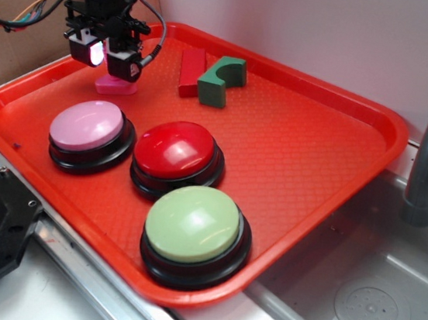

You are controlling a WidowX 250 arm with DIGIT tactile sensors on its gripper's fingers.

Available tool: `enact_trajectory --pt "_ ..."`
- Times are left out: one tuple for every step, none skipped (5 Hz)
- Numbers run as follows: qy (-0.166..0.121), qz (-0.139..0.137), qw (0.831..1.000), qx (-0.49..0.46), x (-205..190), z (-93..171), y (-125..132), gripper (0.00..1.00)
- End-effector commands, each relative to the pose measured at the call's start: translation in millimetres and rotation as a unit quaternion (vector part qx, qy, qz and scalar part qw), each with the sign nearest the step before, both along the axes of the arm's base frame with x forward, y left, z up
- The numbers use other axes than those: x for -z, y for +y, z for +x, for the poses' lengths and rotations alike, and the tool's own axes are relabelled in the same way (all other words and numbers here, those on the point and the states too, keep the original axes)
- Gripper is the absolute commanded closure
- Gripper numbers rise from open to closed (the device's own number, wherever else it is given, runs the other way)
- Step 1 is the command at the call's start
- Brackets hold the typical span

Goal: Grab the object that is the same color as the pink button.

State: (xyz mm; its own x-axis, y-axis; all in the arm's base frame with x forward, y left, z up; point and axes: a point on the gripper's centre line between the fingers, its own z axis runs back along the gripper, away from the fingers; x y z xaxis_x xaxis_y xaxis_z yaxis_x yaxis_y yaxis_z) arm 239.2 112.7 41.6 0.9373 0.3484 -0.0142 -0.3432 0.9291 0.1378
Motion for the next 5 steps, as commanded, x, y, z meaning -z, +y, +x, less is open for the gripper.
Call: enact_trajectory --pt "-0.082 -0.002 0.997 -0.016 -78 -11 1 1.00" --pt "-0.093 -0.022 0.995 -0.026 -127 -27 -15 1.00" --pt "-0.093 -0.019 0.995 0.029 -177 -30 -58 1.00" --pt "-0.070 -0.022 0.994 0.078 -206 -29 -97 1.00" --pt "-0.069 -0.017 0.991 0.115 -210 -35 -117 1.00"
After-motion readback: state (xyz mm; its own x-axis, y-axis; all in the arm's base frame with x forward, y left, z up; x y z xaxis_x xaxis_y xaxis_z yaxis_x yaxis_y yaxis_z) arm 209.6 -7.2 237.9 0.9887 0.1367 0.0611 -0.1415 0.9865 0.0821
